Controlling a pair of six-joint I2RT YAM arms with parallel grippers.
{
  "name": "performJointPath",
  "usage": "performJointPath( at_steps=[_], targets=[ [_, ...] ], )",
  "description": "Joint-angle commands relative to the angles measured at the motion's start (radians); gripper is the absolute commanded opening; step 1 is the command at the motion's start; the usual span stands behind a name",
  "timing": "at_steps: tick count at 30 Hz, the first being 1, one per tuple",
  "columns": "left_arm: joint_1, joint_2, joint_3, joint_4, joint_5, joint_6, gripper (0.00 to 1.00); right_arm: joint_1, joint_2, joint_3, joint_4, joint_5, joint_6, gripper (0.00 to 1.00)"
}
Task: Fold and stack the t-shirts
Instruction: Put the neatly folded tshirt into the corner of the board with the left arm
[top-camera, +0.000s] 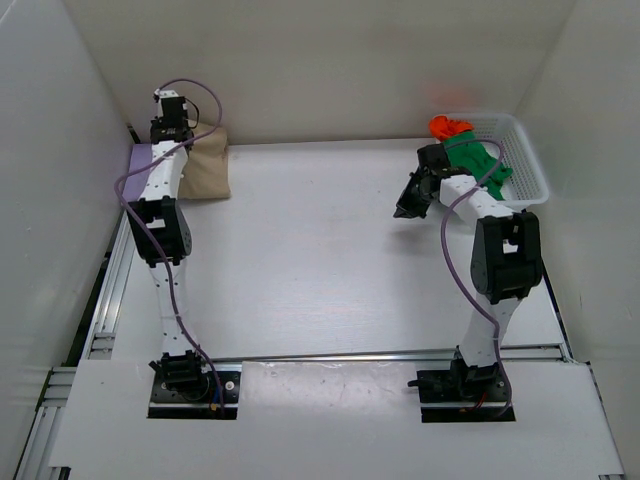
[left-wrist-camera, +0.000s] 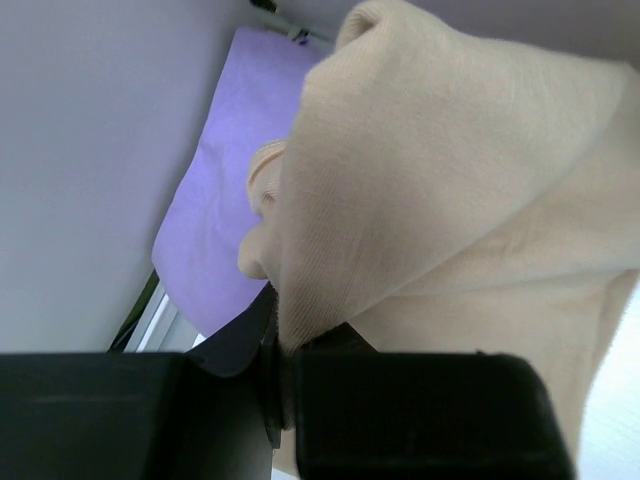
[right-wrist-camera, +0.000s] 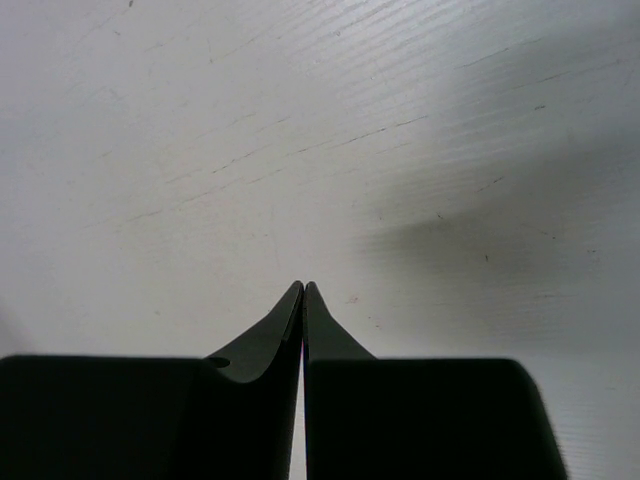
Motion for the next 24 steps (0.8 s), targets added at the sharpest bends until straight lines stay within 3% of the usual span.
performJointPath(
  at_steps=[1, 9, 16, 17, 18, 20, 21, 24],
  targets=[
    [-0.004, -0.128, 0.073, 0.033, 0.002, -0.001, 0.11, -0.002, 0.005, 0.044, -0.022, -0.012, -0.027, 0.03],
    [0.016, -0.117, 0.084, 0.042, -0.007, -0.001, 0.11, -0.002, 0.014, 0.044, -0.022, -0.012, -0.027, 0.03],
    [0.045, -0.002, 0.127, 0.068, -0.088, -0.001, 0.12, -0.002, 0.023, 0.054, -0.031, -0.021, -0.036, 0.03],
    [0.057, 0.019, 0.139, 0.081, -0.108, -0.001, 0.21, -0.002, 0.023, 0.054, -0.04, -0.021, -0.036, 0.03],
    [0.057, 0.039, 0.15, 0.098, -0.147, -0.001, 0.39, -0.002, 0.023, 0.065, -0.04, -0.021, -0.036, 0.03],
    [0.08, 0.099, 0.15, 0.198, -0.197, -0.001, 0.52, -0.002, 0.034, 0.076, -0.049, -0.032, -0.045, 0.03],
    [0.08, 0.12, 0.15, 0.225, -0.223, -0.001, 0.65, -0.002, 0.034, 0.089, -0.06, -0.032, -0.045, 0.03],
    [0.108, 0.189, 0.159, 0.271, -0.31, -0.001, 0.67, -0.002, 0.043, 0.113, -0.06, -0.041, -0.055, 0.03]
  ],
)
